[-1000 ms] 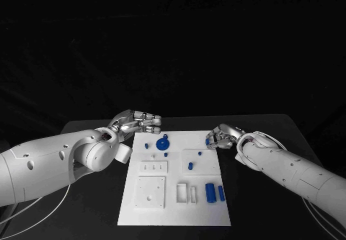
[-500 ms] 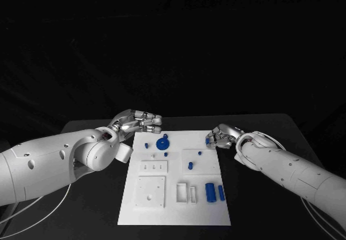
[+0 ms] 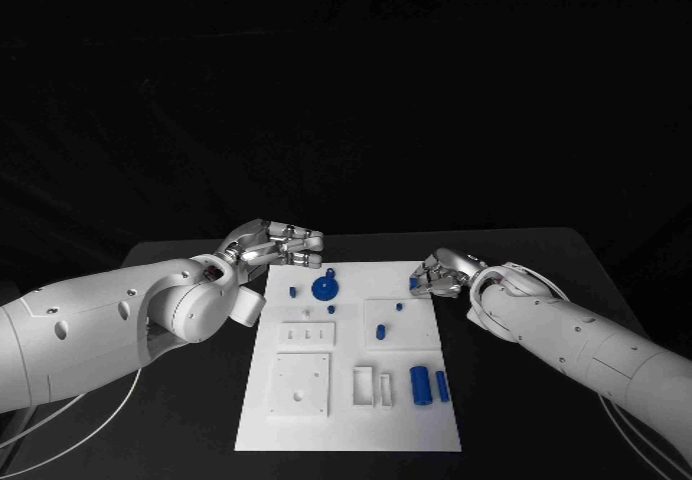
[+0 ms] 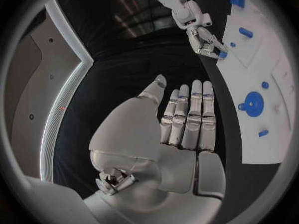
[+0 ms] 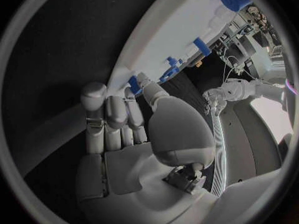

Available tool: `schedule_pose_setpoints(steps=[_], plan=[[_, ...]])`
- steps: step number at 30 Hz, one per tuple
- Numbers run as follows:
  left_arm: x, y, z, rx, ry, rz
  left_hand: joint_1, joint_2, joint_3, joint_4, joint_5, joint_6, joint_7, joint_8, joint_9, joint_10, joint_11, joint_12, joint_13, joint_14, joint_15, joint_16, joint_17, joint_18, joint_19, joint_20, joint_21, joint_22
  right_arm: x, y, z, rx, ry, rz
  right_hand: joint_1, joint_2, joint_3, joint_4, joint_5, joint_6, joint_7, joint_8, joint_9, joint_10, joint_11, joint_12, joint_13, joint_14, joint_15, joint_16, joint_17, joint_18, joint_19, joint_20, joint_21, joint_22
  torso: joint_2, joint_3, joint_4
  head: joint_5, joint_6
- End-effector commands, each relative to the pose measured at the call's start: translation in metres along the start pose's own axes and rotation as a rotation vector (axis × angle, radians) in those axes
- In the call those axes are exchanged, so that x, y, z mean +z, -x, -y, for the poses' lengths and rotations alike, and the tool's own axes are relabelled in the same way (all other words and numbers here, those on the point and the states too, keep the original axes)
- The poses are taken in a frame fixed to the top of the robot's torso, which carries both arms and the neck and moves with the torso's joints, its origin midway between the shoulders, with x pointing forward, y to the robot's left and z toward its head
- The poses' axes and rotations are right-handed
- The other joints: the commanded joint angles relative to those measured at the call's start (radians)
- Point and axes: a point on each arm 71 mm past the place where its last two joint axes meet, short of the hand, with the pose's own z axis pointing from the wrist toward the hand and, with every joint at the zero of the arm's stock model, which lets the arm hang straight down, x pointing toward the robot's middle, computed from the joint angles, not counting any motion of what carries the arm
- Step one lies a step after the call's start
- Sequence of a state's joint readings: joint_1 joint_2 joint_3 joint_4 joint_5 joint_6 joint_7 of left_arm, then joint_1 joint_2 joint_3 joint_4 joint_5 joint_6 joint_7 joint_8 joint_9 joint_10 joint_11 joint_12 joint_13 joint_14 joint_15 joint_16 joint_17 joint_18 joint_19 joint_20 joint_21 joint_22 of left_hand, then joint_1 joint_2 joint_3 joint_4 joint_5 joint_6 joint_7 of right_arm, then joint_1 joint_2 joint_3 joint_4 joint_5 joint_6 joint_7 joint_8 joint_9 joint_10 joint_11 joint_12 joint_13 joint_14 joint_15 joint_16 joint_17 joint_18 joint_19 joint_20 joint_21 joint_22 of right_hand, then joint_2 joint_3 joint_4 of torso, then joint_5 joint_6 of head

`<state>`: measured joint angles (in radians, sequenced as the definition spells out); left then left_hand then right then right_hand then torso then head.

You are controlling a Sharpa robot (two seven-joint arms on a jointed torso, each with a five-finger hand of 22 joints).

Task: Assemble the parts on the task board

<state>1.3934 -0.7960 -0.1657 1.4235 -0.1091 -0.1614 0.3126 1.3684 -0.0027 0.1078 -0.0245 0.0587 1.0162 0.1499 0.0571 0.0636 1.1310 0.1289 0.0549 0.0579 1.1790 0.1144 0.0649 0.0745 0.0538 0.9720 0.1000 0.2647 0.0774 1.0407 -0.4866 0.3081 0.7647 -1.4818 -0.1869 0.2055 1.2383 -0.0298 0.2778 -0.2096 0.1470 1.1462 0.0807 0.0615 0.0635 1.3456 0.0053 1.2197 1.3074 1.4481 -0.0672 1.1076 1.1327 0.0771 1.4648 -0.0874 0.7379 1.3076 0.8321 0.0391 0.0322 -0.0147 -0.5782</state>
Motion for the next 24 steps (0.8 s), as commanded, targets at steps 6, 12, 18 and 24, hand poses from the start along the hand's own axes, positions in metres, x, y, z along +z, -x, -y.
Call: schedule_pose_setpoints(steps=[6, 12, 18, 24], plan=[[0.0, -0.002, 0.001, -0.001, -0.01, -0.021, 0.0, 0.002, -0.001, -0.006, 0.005, -0.004, -0.004, 0.005, 0.001, -0.006, -0.002, 0.003, 0.001, -0.003, 0.0, -0.003, 0.0, 0.009, 0.006, 0.0, -0.006, 0.0, 0.001, 0.0, -0.002, -0.017, 0.003, 0.017, -0.004, 0.015, 0.0, -0.002, -0.005, 0.031, -0.007, 0.001, 0.002, 0.005, -0.013, 0.008, 0.043, 0.006, -0.009, 0.007, 0.003, 0.013, 0.055, -0.008, 0.0, 0.02, 0.0, 0.0001, -0.0002, 0.0, -0.003], [0.0, -0.002, 0.001, 0.003, -0.008, -0.018, 0.0, 0.002, 0.0, -0.005, 0.006, -0.002, -0.004, 0.005, 0.001, -0.002, -0.003, 0.003, 0.001, 0.012, -0.005, -0.001, 0.003, 0.008, 0.01, -0.003, -0.005, 0.001, 0.0, 0.004, -0.005, -0.022, 0.006, 0.055, -0.007, 0.016, -0.029, 0.006, 0.002, 0.043, -0.012, 0.001, 0.002, 0.007, -0.016, 0.008, 0.044, 0.007, -0.012, 0.007, 0.005, 0.01, 0.056, -0.013, 0.002, 0.021, -0.001, 0.0009, -0.0028, 0.003, -0.002], [0.0, 0.001, 0.0, 0.034, 0.011, 0.002, -0.006, 0.0, -0.001, 0.0, 0.005, 0.006, -0.008, 0.005, 0.002, 0.02, -0.013, 0.003, 0.001, 0.073, -0.027, 0.014, 0.018, 0.005, 0.038, -0.021, 0.011, 0.009, -0.001, 0.011, -0.02, -0.027, 0.033, 0.083, -0.011, 0.014, -0.043, 0.014, 0.004, 0.052, -0.016, 0.001, 0.003, 0.01, -0.02, 0.01, 0.046, 0.007, -0.016, 0.008, 0.007, 0.011, 0.057, -0.016, 0.005, 0.021, -0.004, 0.0013, -0.0098, 0.008, 0.0], [0.004, 0.006, -0.005, 0.082, 0.084, 0.033, -0.037, -0.007, -0.019, 0.023, 0.001, 0.049, -0.034, 0.009, 0.004, 0.152, -0.064, 0.007, 0.002, 0.22, -0.094, 0.145, 0.078, -0.011, 0.136, -0.087, 0.093, 0.051, -0.001, 0.018, -0.043, -0.055, 0.068, 0.085, -0.012, 0.013, -0.053, 0.02, -0.004, 0.053, -0.017, 0.001, 0.003, 0.012, -0.021, 0.011, 0.048, 0.007, -0.018, 0.009, 0.008, 0.012, 0.057, -0.018, 0.006, 0.02, -0.019, -0.0005, -0.0238, 0.018, -0.003]])
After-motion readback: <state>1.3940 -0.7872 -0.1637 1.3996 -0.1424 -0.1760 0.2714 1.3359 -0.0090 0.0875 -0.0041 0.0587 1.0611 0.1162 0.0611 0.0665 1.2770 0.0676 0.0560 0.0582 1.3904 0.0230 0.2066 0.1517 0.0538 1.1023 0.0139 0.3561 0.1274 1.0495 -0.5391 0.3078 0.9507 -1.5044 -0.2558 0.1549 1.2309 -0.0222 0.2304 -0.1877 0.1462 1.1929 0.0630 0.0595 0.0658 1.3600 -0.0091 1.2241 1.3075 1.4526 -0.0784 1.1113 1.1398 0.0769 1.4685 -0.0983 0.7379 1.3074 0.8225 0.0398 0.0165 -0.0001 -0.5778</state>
